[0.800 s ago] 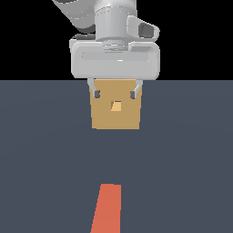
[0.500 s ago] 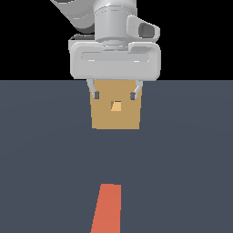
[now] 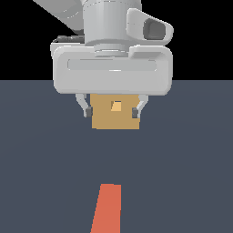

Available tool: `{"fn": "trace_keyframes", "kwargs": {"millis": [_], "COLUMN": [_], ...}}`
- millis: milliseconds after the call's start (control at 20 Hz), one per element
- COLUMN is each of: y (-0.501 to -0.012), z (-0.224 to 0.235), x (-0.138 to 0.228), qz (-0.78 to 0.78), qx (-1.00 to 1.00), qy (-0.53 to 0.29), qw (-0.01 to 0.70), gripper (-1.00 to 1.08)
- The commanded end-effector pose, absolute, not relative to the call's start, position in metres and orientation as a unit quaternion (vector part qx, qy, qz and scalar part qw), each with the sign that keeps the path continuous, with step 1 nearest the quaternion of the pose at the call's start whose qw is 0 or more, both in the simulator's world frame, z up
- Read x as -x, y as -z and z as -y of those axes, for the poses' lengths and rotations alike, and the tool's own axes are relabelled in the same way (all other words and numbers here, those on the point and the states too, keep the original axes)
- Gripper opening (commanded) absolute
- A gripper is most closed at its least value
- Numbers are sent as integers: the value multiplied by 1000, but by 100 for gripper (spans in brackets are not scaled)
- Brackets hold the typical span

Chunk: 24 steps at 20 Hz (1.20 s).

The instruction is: Insert the peg into the horizontal hole in a box.

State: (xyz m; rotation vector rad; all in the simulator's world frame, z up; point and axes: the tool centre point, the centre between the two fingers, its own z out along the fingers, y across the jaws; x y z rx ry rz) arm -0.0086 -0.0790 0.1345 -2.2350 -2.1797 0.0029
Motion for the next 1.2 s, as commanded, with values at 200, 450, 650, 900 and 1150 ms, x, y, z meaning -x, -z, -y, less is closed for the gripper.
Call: {"fn": "trace_keyframes", "kwargs": {"millis": [200, 450, 650, 900, 1150], "y": [-109, -89, -78, -69, -67], "z": [162, 224, 262, 290, 299], "x": [14, 17, 19, 19, 18], "qz": [693, 690, 688, 686, 685], "qx": [721, 724, 726, 728, 728], "qy": [-1, -1, -1, 0, 0], "qw": [6, 3, 1, 0, 0], "gripper": [100, 100, 100, 100, 100]}}
